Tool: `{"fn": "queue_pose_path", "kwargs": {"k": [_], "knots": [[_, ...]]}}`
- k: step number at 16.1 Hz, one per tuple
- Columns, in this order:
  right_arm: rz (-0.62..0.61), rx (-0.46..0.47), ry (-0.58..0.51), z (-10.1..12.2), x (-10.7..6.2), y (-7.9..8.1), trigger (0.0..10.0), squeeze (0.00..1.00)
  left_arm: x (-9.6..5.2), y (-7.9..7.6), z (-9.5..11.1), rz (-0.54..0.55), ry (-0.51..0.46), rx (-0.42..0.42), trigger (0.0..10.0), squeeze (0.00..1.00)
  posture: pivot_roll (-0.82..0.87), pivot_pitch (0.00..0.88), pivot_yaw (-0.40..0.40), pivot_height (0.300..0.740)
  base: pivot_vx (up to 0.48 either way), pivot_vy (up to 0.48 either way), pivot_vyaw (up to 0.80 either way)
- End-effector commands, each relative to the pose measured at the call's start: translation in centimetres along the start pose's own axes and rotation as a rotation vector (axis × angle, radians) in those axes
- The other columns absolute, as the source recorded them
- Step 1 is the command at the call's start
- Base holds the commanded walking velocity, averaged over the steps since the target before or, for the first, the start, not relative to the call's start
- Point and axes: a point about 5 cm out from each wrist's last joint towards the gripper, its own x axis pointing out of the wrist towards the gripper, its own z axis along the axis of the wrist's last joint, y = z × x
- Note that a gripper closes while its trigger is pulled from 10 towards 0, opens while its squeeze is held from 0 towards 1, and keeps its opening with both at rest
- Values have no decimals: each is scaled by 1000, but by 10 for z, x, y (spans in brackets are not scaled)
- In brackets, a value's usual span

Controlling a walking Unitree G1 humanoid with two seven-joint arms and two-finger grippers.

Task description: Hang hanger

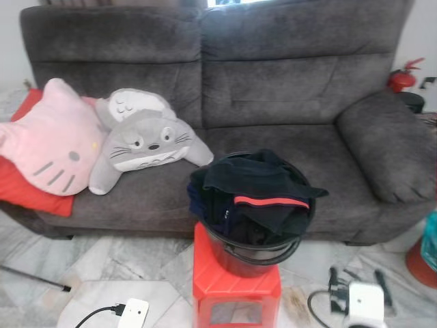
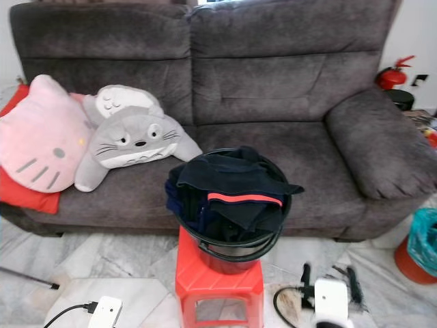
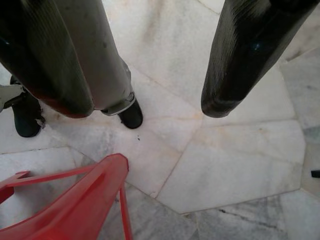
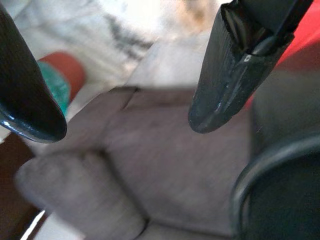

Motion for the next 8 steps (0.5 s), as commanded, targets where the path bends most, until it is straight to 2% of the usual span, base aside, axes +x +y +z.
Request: {"fn": "queue_pose_path", "kwargs": {"k": [1, 3, 5, 6, 8], "knots": [[-57, -15, -23, 10, 8, -8, 10000, 0, -2, 1, -7, 1, 30, 16, 10000, 0, -203, 0, 42, 740, 0, 0, 0], [-146, -34, -89, 34, 22, -23, 10000, 0, -2, 0, -10, 0, 36, 15, 10000, 0, -203, 0, 37, 740, 0, 0, 0], [-197, -48, -131, 51, 29, -31, 10000, 0, -2, 0, -11, 1, 39, 13, 10000, 0, -204, 0, 36, 740, 0, 0, 0], [-198, -76, -154, 64, 35, -32, 10000, 0, -2, 0, -11, 0, 40, 13, 10000, 0, -207, 0, 38, 740, 0, 0, 0], [-148, -102, -185, 74, 42, -27, 10000, 0, -2, 0, -11, 0, 42, 14, 10000, 0, -211, 0, 40, 740, 0, 0, 0]]}}
